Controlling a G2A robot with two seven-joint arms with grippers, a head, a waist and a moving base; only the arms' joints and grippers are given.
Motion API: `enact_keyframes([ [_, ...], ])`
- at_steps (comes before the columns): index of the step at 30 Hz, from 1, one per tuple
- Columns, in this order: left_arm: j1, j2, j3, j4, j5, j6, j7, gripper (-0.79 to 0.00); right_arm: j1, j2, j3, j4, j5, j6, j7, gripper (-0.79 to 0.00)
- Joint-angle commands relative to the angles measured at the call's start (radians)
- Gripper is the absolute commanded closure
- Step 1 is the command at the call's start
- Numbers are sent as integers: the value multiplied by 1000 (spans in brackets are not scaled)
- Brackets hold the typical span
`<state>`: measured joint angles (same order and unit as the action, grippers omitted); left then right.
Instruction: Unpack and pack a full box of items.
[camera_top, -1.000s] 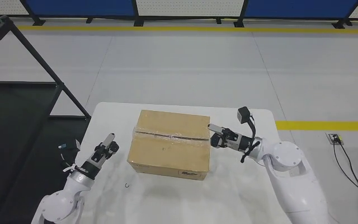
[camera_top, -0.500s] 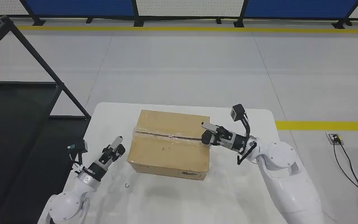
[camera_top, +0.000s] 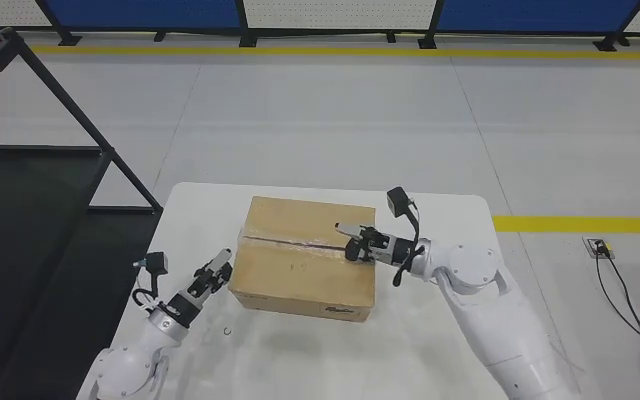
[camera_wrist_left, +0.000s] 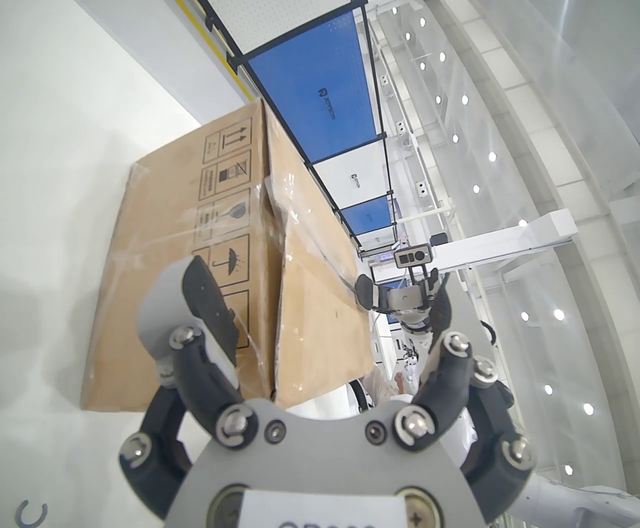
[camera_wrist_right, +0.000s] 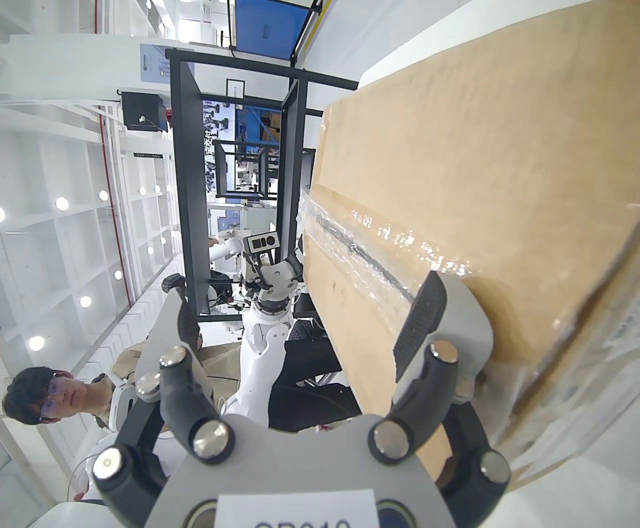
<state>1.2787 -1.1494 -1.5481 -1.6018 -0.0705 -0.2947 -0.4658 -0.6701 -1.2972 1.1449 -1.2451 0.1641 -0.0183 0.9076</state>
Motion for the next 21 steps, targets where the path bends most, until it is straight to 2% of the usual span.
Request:
enact_keyframes([
  [1, 4, 0, 3, -6, 1, -2, 0, -785, 15, -6, -23, 13, 5, -3, -4, -785],
  [14, 32, -1, 32, -34, 17, -18, -3, -785, 103, -51, -158, 110, 39, -48, -32, -785],
  [21, 46, 1, 5, -35, 3, -27, 14, -785, 144, -79, -222, 162, 55, -77, -41, -785],
])
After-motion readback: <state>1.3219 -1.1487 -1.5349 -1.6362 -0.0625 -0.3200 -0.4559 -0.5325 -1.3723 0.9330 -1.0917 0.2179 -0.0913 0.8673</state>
